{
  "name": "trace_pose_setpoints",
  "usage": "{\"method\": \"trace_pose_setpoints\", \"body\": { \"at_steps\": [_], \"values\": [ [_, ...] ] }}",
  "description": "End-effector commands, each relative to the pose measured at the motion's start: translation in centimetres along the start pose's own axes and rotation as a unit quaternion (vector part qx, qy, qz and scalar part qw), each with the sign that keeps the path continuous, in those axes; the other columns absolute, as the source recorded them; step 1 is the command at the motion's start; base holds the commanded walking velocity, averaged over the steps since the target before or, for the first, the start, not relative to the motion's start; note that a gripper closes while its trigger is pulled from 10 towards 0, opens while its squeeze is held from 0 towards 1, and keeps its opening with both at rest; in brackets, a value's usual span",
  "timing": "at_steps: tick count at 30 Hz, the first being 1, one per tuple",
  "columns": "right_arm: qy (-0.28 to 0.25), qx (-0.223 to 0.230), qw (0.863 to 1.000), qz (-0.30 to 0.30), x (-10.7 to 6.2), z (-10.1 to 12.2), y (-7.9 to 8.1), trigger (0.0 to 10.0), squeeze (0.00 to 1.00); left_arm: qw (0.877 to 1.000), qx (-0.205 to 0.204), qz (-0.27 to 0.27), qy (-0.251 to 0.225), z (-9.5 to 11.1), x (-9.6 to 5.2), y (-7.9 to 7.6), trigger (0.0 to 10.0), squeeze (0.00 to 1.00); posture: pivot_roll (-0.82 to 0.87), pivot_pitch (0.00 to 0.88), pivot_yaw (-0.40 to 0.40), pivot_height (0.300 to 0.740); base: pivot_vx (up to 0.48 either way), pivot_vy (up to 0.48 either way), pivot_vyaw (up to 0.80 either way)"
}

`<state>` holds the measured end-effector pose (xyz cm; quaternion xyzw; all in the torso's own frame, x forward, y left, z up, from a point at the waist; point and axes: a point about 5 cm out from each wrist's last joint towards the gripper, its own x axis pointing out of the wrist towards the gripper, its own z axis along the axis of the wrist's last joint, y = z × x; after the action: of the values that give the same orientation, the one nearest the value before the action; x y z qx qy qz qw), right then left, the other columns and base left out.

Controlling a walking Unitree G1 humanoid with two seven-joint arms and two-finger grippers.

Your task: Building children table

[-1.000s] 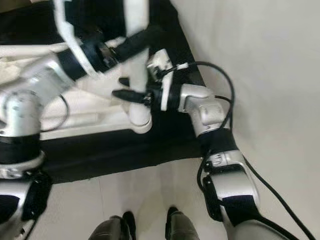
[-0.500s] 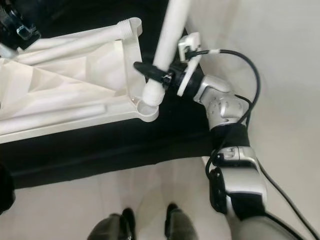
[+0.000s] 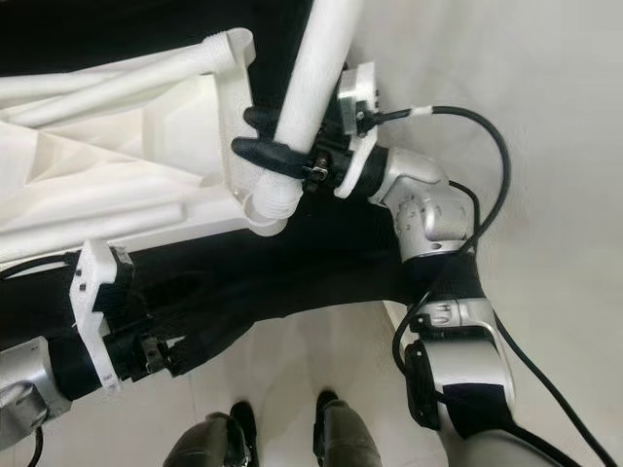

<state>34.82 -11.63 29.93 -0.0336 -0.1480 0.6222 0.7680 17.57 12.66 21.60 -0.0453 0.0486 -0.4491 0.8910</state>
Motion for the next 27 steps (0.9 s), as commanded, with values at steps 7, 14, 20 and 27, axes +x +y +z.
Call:
{"method": "trace_pose_setpoints", "body": {
  "at_steps": [7,14,20,27],
  "values": [
    [0.063,-0.004,0.997,-0.045,2.3,-2.6,0.1,3.2,0.0,0.978,0.055,0.187,0.073,-4.2,-1.4,0.6,10.0,0.0,-0.03,0.359,0.062,0.74,0.0,0.0,0.0],
    [0.074,0.012,0.996,-0.042,2.7,-2.7,0.2,10.0,0.0,0.951,0.101,0.287,0.058,-4.4,-1.7,1.1,10.0,0.0,-0.03,0.38,0.052,0.74,0.0,0.0,0.0],
    [0.077,0.019,0.997,-0.027,2.8,-2.8,0.4,10.0,0.0,0.938,0.128,0.318,0.048,-4.5,-1.9,0.8,10.0,0.0,-0.02,0.394,0.044,0.74,0.0,0.0,0.0],
    [0.086,0.042,0.995,0.003,3.4,-3.6,1.1,10.0,0.0,0.932,0.159,0.324,0.033,-4.8,-1.5,0.4,10.0,0.0,-0.02,0.403,0.037,0.74,0.0,0.0,0.0]
  ]
}}
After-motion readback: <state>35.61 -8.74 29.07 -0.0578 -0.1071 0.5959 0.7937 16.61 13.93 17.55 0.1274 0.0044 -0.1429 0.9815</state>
